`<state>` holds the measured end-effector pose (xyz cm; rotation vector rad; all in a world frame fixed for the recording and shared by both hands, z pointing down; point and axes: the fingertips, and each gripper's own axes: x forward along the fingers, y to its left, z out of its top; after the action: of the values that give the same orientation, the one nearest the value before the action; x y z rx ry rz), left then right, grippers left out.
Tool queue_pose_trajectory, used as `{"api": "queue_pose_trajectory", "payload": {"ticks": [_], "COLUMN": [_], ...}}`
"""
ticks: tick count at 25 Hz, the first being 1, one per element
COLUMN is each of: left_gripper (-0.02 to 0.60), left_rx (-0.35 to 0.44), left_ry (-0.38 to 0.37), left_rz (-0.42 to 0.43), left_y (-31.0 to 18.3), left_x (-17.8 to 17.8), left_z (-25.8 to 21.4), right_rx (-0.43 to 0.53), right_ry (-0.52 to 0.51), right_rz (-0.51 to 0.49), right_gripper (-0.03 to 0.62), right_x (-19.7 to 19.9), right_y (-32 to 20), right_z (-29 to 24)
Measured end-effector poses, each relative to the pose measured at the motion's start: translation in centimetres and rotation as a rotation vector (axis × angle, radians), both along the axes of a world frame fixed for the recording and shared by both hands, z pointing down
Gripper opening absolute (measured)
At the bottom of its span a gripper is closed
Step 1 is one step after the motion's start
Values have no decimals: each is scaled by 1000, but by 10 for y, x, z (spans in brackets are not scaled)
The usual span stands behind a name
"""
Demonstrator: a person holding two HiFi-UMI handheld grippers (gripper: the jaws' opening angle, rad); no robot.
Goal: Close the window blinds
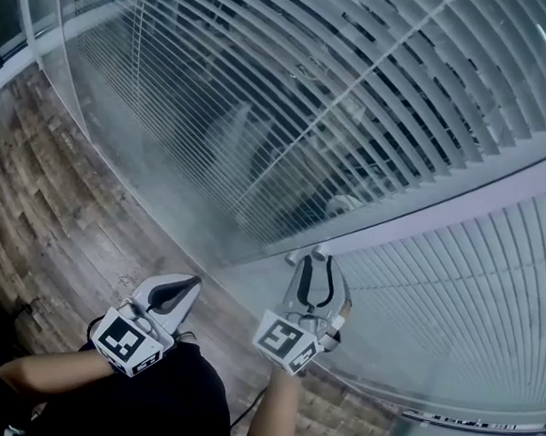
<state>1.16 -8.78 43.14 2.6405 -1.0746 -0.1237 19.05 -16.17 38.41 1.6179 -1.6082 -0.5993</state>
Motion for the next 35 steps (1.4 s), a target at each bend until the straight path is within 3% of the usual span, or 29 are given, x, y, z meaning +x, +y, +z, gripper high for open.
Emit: {"api": "queue_pose_trajectory", "payload": {"ticks": [6, 11, 14, 18, 24, 26, 31, 33, 35], "left_gripper": [2, 2, 2, 2, 2, 2, 2, 2, 2], "left_rx": [4, 7, 8, 14, 18, 20, 10, 4, 3], "left_ry": [8, 13, 16, 18, 21, 23, 27, 30, 30], "left_rz": [0, 2, 8, 10, 16, 20, 26, 27, 30], "left_y": [-5, -6, -8, -10, -10, -9, -7, -6, -6], "left_x": [3, 5, 8, 13, 18, 21, 22, 23, 25], "left_z": [-1, -6, -7, -8, -7, -8, -5, -3, -4], "right_rx": [-69, -75, -67, -17, 86, 97, 74, 61, 42], "right_ry": [205, 211, 85, -169, -810, -955, -993, -928, -787], "right_rz": [27, 41, 30, 33, 29, 32, 11, 4, 4], "right_gripper": [161, 133, 133, 132, 130, 130, 132, 132, 125], "right_x": [5, 6, 6, 10, 17, 19, 18, 16, 16], "right_y": [-7, -6, -7, -7, -6, -5, -2, -2, 0], "right_z": [16, 11, 10, 9, 7, 7, 7, 9, 8]}}
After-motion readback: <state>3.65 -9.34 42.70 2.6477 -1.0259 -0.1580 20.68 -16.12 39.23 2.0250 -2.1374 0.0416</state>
